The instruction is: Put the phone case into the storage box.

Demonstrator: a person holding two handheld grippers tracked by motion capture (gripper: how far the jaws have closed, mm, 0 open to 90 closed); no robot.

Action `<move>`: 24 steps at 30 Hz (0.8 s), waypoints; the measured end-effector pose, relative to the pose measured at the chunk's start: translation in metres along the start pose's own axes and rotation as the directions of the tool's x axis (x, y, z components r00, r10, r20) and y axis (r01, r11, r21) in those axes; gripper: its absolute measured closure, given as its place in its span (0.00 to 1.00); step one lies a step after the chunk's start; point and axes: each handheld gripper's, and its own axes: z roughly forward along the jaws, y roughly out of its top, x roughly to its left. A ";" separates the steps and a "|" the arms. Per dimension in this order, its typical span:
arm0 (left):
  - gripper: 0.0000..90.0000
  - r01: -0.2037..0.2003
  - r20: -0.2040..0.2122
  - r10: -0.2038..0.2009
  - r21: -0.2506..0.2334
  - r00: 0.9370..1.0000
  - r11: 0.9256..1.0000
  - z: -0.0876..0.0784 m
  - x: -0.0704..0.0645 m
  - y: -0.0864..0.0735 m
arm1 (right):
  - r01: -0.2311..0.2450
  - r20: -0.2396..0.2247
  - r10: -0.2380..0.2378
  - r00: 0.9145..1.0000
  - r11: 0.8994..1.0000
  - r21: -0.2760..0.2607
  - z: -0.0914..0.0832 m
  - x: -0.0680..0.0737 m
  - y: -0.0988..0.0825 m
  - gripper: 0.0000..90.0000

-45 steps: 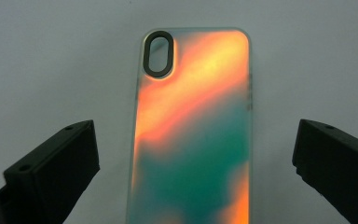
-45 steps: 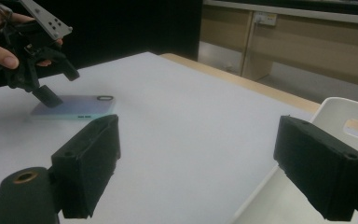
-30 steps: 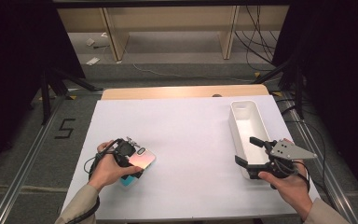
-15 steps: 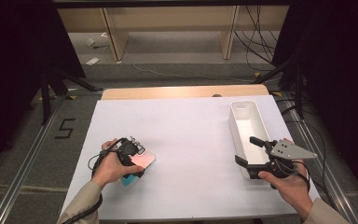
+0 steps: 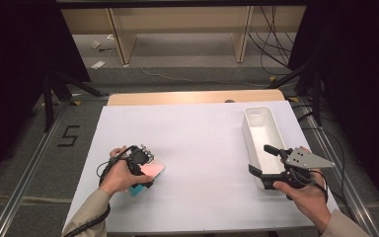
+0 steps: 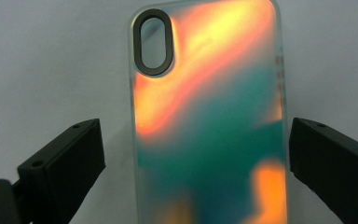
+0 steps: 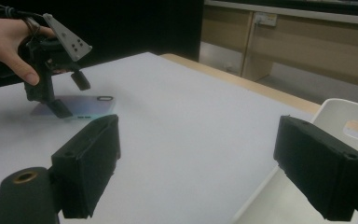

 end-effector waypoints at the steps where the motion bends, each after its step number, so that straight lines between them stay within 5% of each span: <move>1: 0.04 -0.001 0.001 0.001 0.002 1.000 1.000 0.001 0.000 0.000 | 0.000 0.000 0.000 1.000 1.000 0.000 0.000 0.000 0.000 0.17; 24: 0.02 -0.007 0.065 0.005 0.029 0.998 1.000 0.009 0.008 0.001 | 0.004 -0.008 -0.004 1.000 1.000 0.001 0.001 0.000 0.000 0.17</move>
